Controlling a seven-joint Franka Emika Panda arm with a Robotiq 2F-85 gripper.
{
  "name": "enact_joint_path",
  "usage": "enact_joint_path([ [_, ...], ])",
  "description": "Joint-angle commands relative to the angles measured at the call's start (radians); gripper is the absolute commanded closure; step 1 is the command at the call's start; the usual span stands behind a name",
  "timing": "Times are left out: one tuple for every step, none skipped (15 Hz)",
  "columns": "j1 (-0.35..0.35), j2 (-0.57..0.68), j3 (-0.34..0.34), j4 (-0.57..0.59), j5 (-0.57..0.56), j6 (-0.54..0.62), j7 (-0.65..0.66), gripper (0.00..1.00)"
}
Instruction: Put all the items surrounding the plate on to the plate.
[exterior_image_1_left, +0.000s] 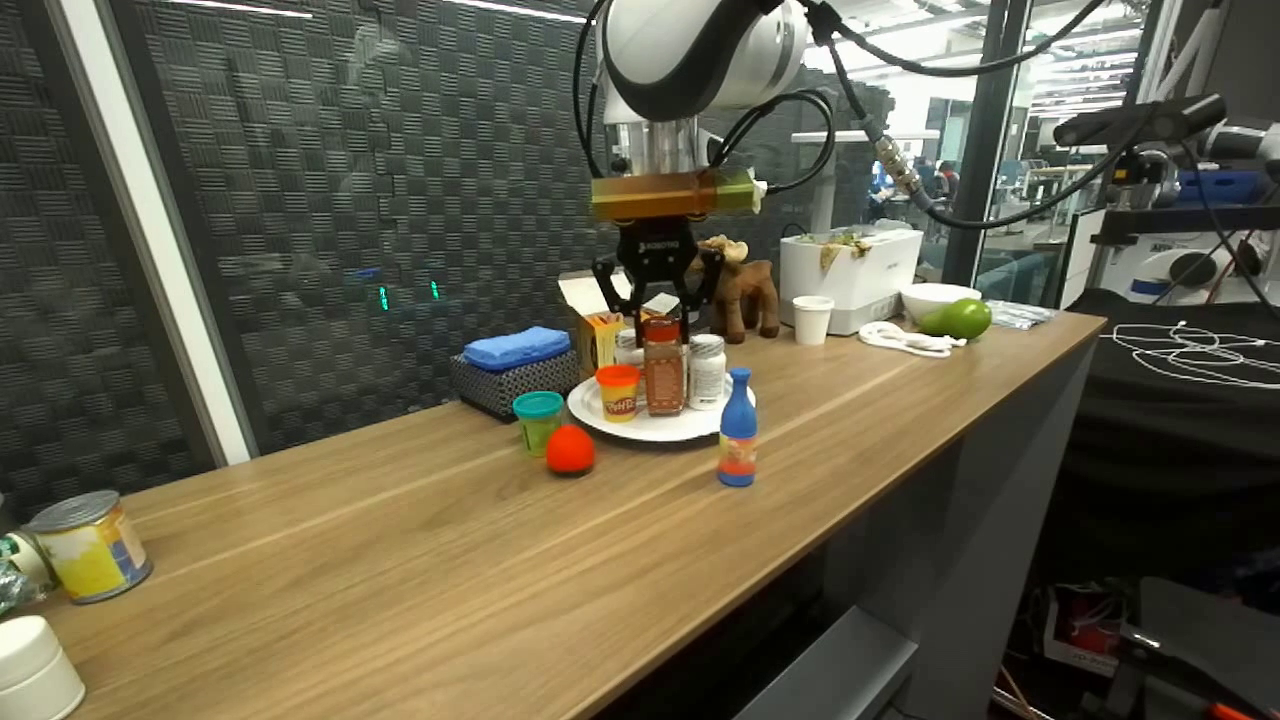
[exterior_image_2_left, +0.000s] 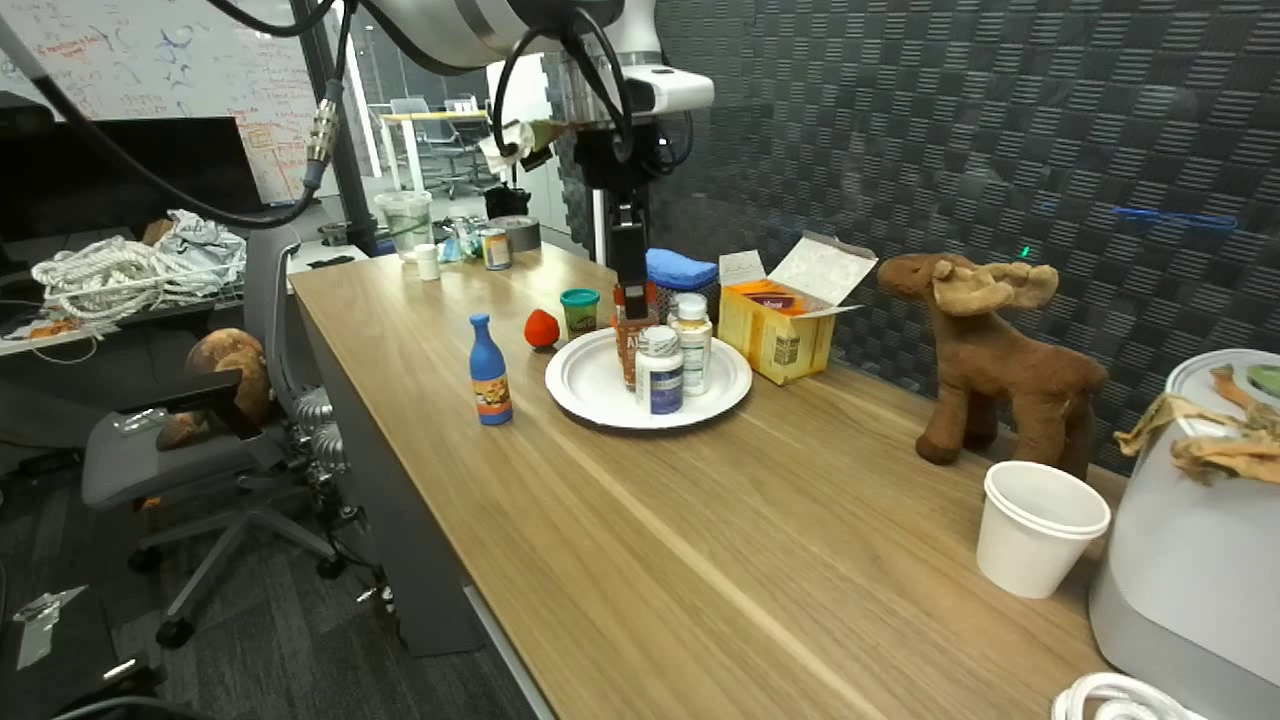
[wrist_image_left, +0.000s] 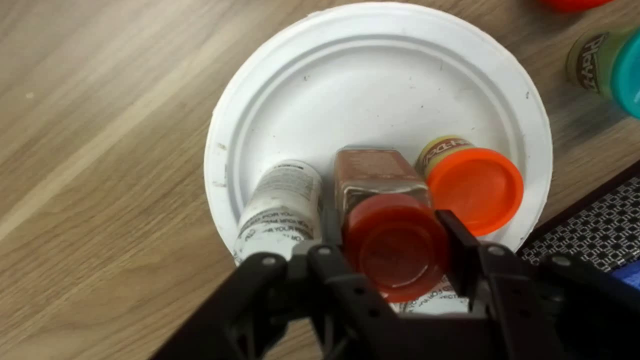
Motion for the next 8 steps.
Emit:
enact_joint_path([
  [0.007,0.032,-0.017,0.051,-0.001,-0.009,-0.005,0.76],
  [0.008,0.038,-0.018,0.054,0.0,-0.006,-0.006,0.76],
  [0.009,0.04,-0.017,0.059,0.001,-0.008,-0.008,0.76],
  [0.011,0.041,-0.015,0.062,0.001,-0.01,-0.012,0.26],
  [0.017,0.038,-0.014,0.068,-0.002,-0.024,-0.009,0.25],
  [0.028,0.037,-0.017,0.073,-0.02,-0.036,0.005,0.19],
  [0.044,0.033,-0.021,0.085,-0.037,-0.068,0.032,0.12],
  [0.065,0.026,-0.024,0.096,-0.066,-0.096,0.062,0.03],
])
